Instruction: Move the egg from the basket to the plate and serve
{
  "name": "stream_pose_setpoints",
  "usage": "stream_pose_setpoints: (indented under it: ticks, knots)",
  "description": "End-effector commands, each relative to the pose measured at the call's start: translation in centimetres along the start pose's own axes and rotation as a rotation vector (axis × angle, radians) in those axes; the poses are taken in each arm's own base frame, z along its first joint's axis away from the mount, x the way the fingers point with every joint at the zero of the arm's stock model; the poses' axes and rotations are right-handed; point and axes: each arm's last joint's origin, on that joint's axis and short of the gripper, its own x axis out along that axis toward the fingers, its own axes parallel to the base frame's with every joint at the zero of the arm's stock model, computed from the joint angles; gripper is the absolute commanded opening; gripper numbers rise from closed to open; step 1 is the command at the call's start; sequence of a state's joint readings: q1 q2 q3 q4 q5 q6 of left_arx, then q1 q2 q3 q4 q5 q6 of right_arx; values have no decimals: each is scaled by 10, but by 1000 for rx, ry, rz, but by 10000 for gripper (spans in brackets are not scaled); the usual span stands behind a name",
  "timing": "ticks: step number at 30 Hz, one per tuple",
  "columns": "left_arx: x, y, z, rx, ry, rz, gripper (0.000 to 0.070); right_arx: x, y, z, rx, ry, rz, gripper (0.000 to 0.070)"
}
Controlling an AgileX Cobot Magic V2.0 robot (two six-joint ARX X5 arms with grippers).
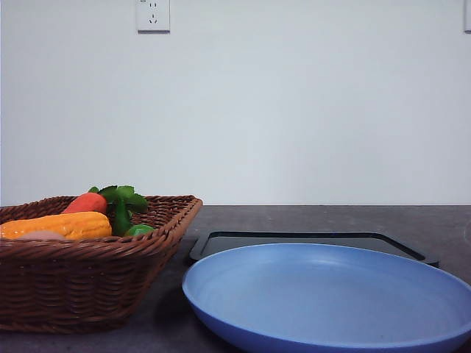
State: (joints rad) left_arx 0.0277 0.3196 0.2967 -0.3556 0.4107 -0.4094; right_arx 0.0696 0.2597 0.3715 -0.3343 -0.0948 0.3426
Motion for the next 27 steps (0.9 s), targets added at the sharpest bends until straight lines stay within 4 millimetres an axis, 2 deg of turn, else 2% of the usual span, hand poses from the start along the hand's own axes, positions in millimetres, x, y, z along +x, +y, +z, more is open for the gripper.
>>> stream_pose_setpoints:
  ticks: [1,7,11,15,20,22,26,27]
  knots:
    - [0,-6,11,55,6,-39,0,1,3,9,-22,27,9,0]
    - [12,-17,37,52,123,-135,0,17,13,31,-64,200,56,0]
    - [22,-24,50,72,240,-154,0,32,16,38,-61,350,112,0]
    - [30,-31,57,92,354,-158,0,46,17,35,-23,512,170,0]
    - [39,-36,58,106,404,-185,0,60,13,20,24,697,230,0]
    - [40,-38,58,112,410,-194,25,65,12,15,46,757,257,20]
    - [41,-41,57,121,416,-209,138,76,11,5,66,850,271,151]
    - [41,-41,56,121,417,-210,168,79,11,3,68,868,269,160]
